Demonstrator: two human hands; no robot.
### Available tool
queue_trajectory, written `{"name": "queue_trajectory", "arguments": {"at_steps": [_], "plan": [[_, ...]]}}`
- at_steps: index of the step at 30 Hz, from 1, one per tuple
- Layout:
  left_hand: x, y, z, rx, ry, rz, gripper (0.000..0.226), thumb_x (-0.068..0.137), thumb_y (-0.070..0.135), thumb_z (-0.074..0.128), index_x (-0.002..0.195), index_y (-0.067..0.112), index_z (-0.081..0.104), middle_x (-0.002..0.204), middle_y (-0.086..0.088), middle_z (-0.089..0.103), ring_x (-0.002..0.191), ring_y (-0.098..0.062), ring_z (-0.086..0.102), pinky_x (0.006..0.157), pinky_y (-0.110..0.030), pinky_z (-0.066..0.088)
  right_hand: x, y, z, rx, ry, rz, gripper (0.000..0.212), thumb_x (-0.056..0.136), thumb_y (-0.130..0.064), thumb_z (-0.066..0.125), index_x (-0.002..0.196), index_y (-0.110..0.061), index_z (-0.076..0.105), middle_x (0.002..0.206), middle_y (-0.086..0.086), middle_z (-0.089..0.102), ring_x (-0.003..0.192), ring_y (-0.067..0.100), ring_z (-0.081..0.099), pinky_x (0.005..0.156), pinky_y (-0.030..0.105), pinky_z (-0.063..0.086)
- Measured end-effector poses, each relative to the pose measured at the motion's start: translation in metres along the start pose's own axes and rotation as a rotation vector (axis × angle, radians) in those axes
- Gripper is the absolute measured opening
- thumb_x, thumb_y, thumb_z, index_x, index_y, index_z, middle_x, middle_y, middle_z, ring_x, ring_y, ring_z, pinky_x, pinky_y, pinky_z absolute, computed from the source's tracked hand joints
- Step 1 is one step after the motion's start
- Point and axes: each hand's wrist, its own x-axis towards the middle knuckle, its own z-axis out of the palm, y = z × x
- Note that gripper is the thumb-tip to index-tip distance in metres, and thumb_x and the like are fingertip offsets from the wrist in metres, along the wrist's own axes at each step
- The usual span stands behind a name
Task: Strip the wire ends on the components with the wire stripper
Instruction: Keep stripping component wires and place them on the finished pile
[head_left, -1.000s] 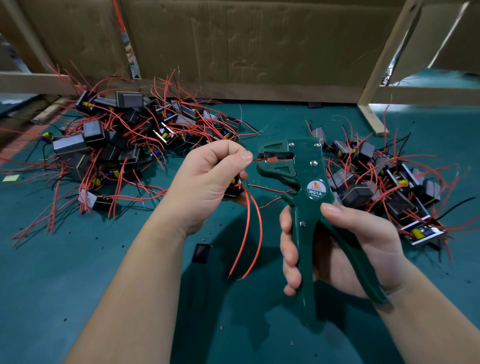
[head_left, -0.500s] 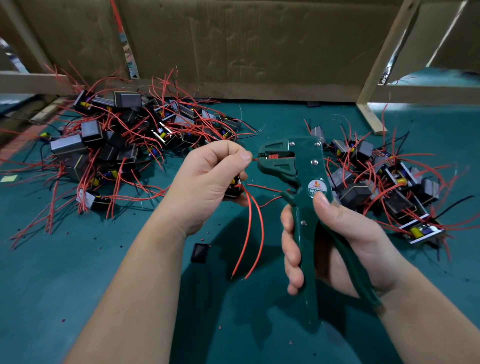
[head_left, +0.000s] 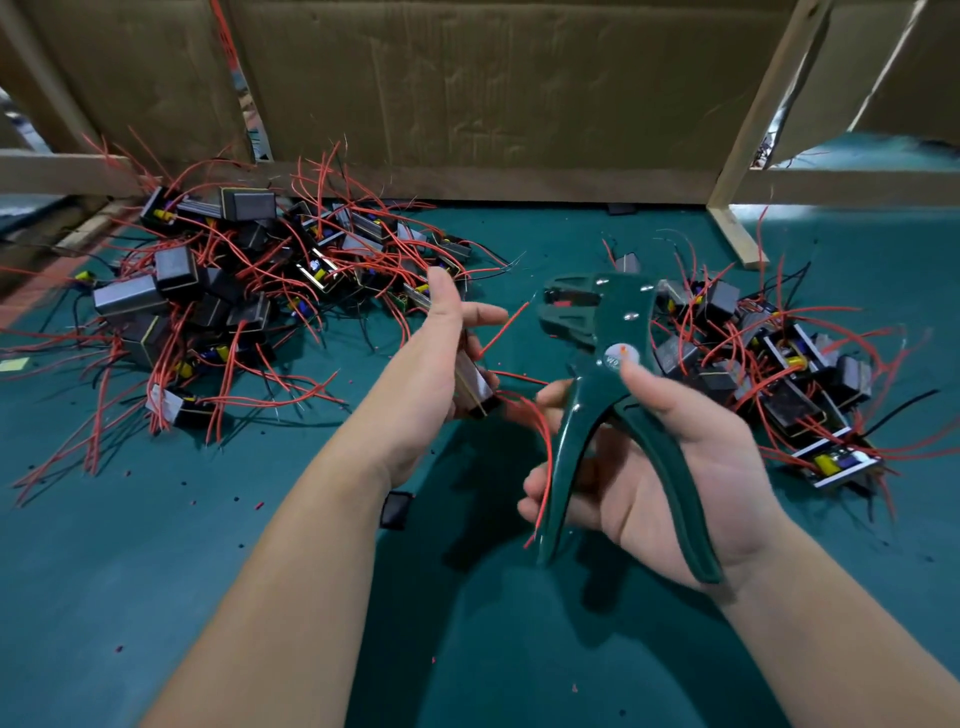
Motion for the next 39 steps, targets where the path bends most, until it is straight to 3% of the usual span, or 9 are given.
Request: {"name": "queue_trajectory", "arguments": {"at_steps": [5,10,12,16,22,26,32,35,39], "plan": [[0.003,-0.001,0.001,-0.061,-0.007,0.081,0.083,0.068,0.085,0.010,0.104,0.028,0.060,0.086,0.001,0.051,0.078,-0.012,0.057,0.073,-0.031,0.048,0.002,0.012,0.001,-0.100,0.002,-0.077,0.040,0.070,-0.021,0.063,0.104,-0.001,0.066,0.106,0.017,0.066,0.063,0.035,0.063,0.064,0.052,0.055],[0.005,-0.002,-0.016,0.369,0.401,0.355,0.032,0.097,0.047,0.028,0.100,0.027,0.053,0.091,0.003,0.053,0.098,-0.015,0.050,0.086,-0.026,0.036,0.003,0.002,-0.008,-0.171,0.242,-0.518,0.034,0.072,-0.027,0.064,0.105,-0.019,0.062,0.099,-0.005,0.072,0.070,0.033,0.069,0.071,0.051,0.057],[0.008,-0.007,-0.025,0.521,0.511,0.292,0.017,0.097,0.035,0.043,0.101,0.027,0.057,0.103,-0.005,0.056,0.113,-0.022,0.047,0.094,-0.025,0.031,0.003,-0.003,-0.012,-0.211,0.325,-0.555,0.029,0.075,-0.025,0.062,0.104,-0.020,0.060,0.103,-0.010,0.071,0.075,0.036,0.070,0.074,0.052,0.057],[0.011,-0.017,-0.032,0.730,0.501,0.004,0.031,0.094,0.034,0.047,0.123,0.030,0.058,0.144,-0.020,0.034,0.136,-0.031,0.021,0.106,-0.028,0.017,0.003,0.000,-0.013,-0.383,0.477,-0.568,0.025,0.076,-0.023,0.066,0.101,-0.022,0.063,0.090,-0.008,0.069,0.079,0.036,0.071,0.073,0.048,0.058],[0.017,-0.027,-0.034,0.921,0.301,-0.108,0.044,0.093,0.031,0.047,0.137,0.029,0.045,0.137,-0.016,0.048,0.137,-0.032,0.027,0.111,-0.035,0.017,0.002,0.006,-0.008,-0.313,0.355,-0.423,0.035,0.062,-0.021,0.078,0.095,-0.020,0.068,0.095,-0.002,0.068,0.069,0.039,0.067,0.065,0.049,0.057],[0.011,-0.021,-0.028,0.751,0.369,0.048,0.054,0.084,0.017,0.049,0.133,0.037,0.039,0.101,-0.005,0.051,0.113,-0.032,0.038,0.099,-0.043,0.033,0.003,0.007,-0.005,-0.187,0.252,-0.229,0.059,0.056,-0.016,0.077,0.110,-0.001,0.060,0.110,0.016,0.068,0.064,0.042,0.064,0.064,0.052,0.056],[0.014,-0.025,-0.014,0.819,0.194,0.218,0.035,0.095,0.017,0.039,0.118,0.040,0.051,0.111,0.002,0.058,0.109,-0.023,0.045,0.088,-0.030,0.027,0.004,0.009,-0.005,-0.153,0.197,-0.151,0.033,0.070,-0.022,0.063,0.099,-0.006,0.068,0.095,0.026,0.068,0.066,0.042,0.064,0.064,0.052,0.055],[0.014,-0.022,-0.012,0.513,0.124,0.215,0.034,0.096,0.010,0.039,0.086,0.040,0.053,0.078,0.013,0.059,0.077,-0.007,0.050,0.073,-0.021,0.039,0.004,0.009,-0.003,-0.141,0.181,-0.132,0.030,0.070,-0.022,0.062,0.095,-0.006,0.069,0.095,0.025,0.068,0.065,0.041,0.064,0.064,0.052,0.055],[0.009,-0.007,-0.011,-0.041,0.128,0.220,0.027,0.095,0.014,0.048,0.097,0.025,0.071,0.100,0.010,0.071,0.088,-0.004,0.059,0.070,-0.020,0.043,0.002,0.007,0.000,-0.053,0.120,-0.108,0.045,0.055,-0.021,0.078,0.096,-0.005,0.070,0.113,0.024,0.064,0.066,0.040,0.065,0.064,0.051,0.056]]}}
